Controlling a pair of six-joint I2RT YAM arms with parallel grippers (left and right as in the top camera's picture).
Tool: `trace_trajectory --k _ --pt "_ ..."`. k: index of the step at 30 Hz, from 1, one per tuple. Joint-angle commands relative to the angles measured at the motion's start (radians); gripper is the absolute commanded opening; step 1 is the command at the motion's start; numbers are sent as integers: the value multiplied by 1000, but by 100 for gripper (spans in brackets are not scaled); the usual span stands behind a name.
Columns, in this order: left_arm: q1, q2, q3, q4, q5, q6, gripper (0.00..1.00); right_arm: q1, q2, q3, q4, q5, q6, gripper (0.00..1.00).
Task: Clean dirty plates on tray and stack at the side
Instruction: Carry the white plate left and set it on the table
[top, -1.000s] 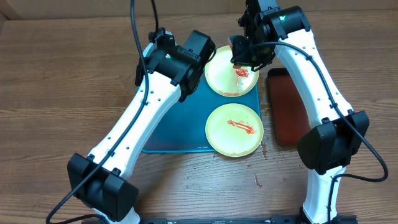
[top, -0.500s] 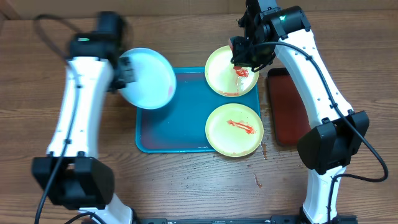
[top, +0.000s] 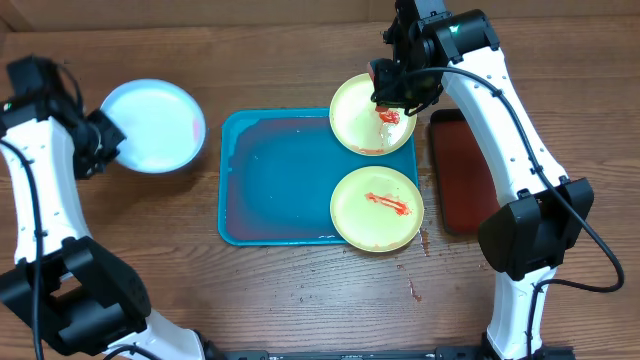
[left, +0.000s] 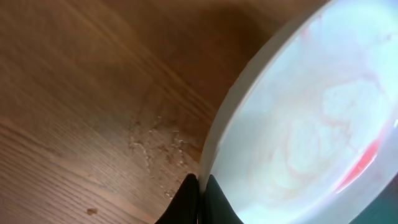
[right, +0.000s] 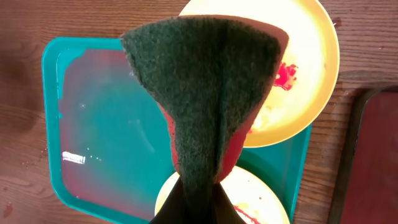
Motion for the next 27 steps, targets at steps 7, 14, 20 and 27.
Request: trace_trajectory --k 7,14,20,27 --pt "73 1 -248 217 32 -76 4 -3 -22 23 5 3 0 4" --pt "72 1 -329 282 28 -74 4 -3 -22 23 5 3 0 4" --pt "72 1 -378 275 27 -74 22 -3 -22 23 5 3 -4 4" --pt "71 1 -394 275 29 -58 18 -3 -22 23 5 3 -4 4"
